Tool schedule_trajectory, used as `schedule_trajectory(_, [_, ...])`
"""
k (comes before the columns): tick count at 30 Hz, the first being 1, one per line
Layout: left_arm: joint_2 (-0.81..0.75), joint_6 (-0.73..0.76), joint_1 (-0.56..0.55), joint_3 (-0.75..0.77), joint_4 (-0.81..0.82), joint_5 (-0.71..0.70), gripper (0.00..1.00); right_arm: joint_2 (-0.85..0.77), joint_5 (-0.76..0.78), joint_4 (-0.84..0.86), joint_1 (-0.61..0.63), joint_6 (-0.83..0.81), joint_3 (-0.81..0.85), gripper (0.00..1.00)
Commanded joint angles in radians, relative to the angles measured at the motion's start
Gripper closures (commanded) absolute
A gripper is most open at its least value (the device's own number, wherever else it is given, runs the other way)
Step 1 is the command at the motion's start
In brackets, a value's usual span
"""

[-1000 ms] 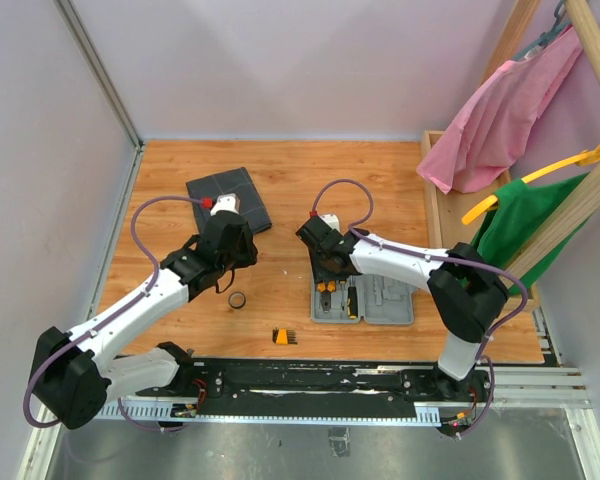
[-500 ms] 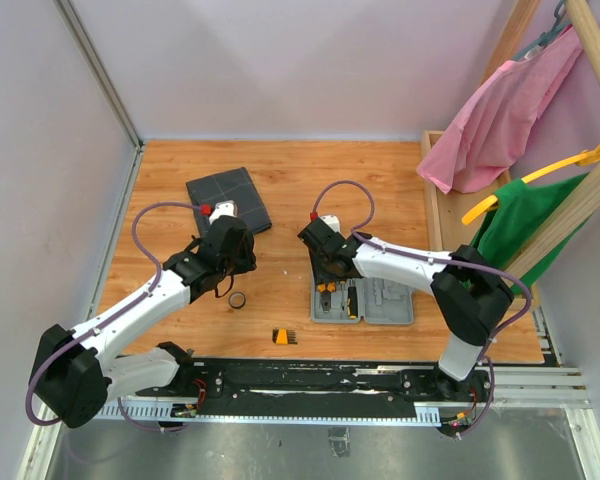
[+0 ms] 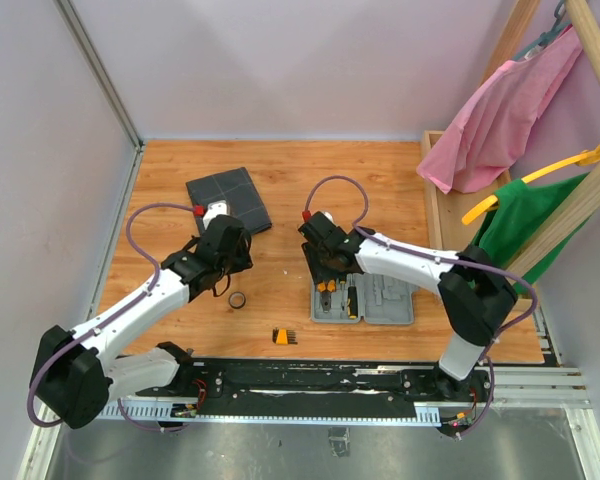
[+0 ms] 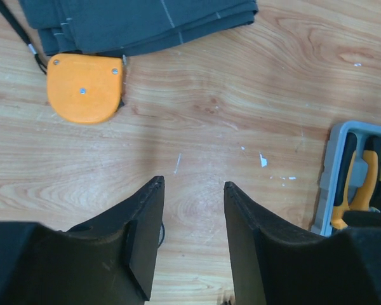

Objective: Sort the tools into containers
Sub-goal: Adjust the pliers in the storage box.

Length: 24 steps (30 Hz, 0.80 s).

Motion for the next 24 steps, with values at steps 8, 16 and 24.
schedule_trajectory(8, [-0.011, -0.033, 0.079, -0.017, -0.026, -0.113, 0.38, -0.297, -0.040, 0.090, 0.005, -0.091, -0.140, 0.48])
schedule_trajectory(16, [0.053, 0.009, 0.165, -0.027, 0.049, -0.150, 0.21, -0.407, -0.066, 0.114, 0.004, -0.086, -0.284, 0.43])
schedule_trajectory(24, [0.177, 0.098, 0.251, -0.038, 0.179, -0.086, 0.12, -0.511, -0.106, 0.166, 0.005, -0.085, -0.388, 0.33])
